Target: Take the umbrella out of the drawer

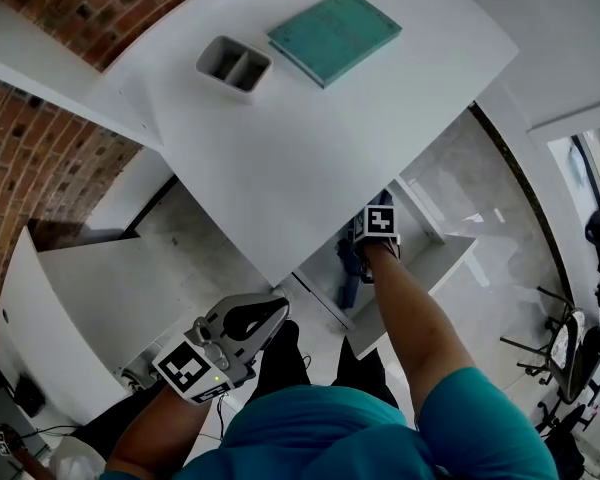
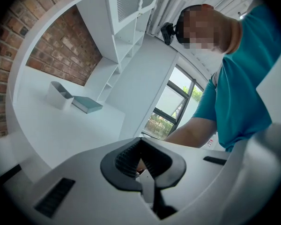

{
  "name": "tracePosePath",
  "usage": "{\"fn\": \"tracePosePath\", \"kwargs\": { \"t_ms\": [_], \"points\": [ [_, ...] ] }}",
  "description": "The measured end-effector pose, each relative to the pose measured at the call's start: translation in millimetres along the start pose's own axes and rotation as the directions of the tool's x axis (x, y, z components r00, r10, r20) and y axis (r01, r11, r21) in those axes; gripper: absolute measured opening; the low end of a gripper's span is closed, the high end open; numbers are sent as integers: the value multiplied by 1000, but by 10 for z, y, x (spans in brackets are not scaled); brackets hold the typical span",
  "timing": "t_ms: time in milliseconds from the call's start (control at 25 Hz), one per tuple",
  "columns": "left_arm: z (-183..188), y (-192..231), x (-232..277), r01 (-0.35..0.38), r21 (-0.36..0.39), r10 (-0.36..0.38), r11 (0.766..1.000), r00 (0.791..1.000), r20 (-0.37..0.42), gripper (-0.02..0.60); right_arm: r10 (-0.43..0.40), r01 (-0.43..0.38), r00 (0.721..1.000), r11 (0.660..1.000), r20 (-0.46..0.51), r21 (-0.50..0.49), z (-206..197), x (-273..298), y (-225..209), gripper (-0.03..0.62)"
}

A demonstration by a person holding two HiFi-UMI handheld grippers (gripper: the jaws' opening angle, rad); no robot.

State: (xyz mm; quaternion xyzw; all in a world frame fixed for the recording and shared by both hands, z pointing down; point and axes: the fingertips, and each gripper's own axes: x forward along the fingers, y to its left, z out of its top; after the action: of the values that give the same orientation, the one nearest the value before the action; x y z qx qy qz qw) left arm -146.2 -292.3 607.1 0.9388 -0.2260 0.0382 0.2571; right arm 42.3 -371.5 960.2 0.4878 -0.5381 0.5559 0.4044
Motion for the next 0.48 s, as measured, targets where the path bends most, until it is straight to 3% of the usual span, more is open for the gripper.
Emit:
{"fn": "tracePosePath", "kwargs": {
  "t_ms": [200,480],
  "points": [
    [-71,48,-53,-10,-61,11,998,1000,16,14,-36,37,999,999,32,-32,27,19,-10,302],
    [-104,-34,-161,-15,-61,16,998,1000,24,15,52,-55,995,998,86,30,15,-45,-84,273]
  ]
}}
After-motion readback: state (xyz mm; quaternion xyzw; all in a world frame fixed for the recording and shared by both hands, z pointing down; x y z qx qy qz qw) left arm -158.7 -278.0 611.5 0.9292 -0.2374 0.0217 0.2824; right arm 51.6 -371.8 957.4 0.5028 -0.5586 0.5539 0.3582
